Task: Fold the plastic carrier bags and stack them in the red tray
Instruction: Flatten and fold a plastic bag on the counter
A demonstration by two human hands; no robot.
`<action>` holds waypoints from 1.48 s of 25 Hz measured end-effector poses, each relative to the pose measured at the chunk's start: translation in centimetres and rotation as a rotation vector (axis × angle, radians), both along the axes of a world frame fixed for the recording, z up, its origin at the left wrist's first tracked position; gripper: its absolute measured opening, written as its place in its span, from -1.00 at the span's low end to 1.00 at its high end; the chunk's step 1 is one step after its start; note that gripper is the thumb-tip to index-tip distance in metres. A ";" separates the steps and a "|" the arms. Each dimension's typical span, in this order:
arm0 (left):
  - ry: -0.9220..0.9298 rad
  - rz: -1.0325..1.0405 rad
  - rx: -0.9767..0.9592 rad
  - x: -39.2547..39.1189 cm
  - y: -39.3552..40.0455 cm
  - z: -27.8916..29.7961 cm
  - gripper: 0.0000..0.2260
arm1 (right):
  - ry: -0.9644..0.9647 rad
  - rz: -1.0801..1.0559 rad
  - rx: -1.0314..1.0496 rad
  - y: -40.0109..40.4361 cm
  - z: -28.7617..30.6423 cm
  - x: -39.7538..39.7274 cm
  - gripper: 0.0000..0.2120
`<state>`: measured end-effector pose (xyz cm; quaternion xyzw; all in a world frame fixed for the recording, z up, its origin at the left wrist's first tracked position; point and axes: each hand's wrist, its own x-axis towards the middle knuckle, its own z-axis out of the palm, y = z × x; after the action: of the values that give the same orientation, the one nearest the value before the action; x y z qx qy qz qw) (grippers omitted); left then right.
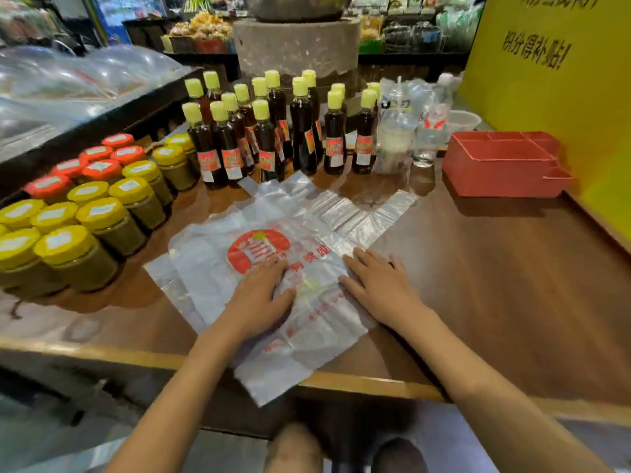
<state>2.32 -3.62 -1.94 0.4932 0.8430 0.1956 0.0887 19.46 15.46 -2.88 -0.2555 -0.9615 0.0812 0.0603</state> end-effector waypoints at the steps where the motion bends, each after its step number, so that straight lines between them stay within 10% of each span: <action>1: -0.014 -0.016 -0.002 0.4 -1.0 0.5 -0.28 | -0.018 -0.021 0.034 0.2 0.4 0.4 -0.56; 12: 0.111 0.129 -0.200 4.1 -4.0 -0.1 -0.36 | -0.109 0.098 -0.273 -12.7 3.8 5.0 -0.41; 21: 0.080 -0.070 -0.040 3.6 -5.3 1.0 -0.40 | -0.057 -0.054 -0.206 -2.7 1.4 11.3 -0.55; 26: -0.046 -0.092 -0.014 1.4 -6.1 0.5 -0.13 | 0.302 -0.104 -0.166 -2.7 1.7 12.9 -0.50; 31: 0.056 -0.028 0.104 1.7 -6.2 -0.3 -0.35 | 0.134 -0.024 -0.281 -3.0 1.0 13.1 -0.34; 37: 0.047 -0.094 0.041 1.5 -5.9 -0.5 -0.34 | 0.191 0.015 -0.273 -2.4 0.7 13.0 -0.63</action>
<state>3.78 -9.54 -2.42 0.5382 0.8167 0.1968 0.0676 32.50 13.07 -2.20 -0.2452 -0.9333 0.2355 0.1157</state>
